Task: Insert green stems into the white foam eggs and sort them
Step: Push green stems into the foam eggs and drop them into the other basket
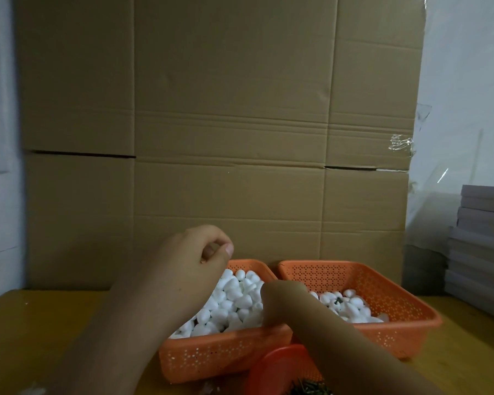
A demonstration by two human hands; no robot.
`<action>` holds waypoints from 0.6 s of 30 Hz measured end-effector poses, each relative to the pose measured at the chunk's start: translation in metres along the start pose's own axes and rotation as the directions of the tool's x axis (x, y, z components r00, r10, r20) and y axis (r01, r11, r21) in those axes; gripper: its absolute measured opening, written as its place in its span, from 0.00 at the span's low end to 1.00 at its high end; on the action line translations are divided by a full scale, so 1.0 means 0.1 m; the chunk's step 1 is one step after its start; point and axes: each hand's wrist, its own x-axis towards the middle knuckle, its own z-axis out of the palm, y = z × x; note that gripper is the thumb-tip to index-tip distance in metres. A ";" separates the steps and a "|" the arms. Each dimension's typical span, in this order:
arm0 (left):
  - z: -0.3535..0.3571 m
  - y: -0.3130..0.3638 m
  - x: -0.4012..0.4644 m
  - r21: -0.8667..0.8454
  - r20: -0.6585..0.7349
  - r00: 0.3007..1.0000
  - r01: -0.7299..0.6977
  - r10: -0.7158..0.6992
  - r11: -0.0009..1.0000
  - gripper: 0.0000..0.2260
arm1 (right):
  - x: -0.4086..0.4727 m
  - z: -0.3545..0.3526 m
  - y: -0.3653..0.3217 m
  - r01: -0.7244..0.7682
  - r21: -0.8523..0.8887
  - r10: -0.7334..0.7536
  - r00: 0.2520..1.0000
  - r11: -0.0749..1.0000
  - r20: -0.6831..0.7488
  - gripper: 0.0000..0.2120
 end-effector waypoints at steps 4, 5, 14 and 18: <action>0.01 0.02 -0.02 -0.015 0.054 0.998 -0.014 0.015 1.000 0.06 | -0.02 -0.01 0.10 0.060 0.339 -0.018 0.992 0.939 -0.127 0.16; 0.02 0.02 -0.02 -0.018 0.056 0.998 -0.016 0.017 1.000 0.05 | -0.08 -0.02 0.14 0.122 0.469 -0.034 0.981 0.875 -0.192 0.16; -0.01 0.12 -0.03 -0.202 -0.068 0.992 -0.117 0.106 0.972 0.09 | -1.08 -0.15 0.28 0.452 0.716 -0.005 0.844 -0.532 -0.536 0.15; 0.00 0.24 -0.07 -0.295 -0.153 0.970 -0.228 0.190 0.928 0.06 | -1.34 -0.22 0.23 0.467 0.617 0.022 0.808 -0.634 -0.589 0.17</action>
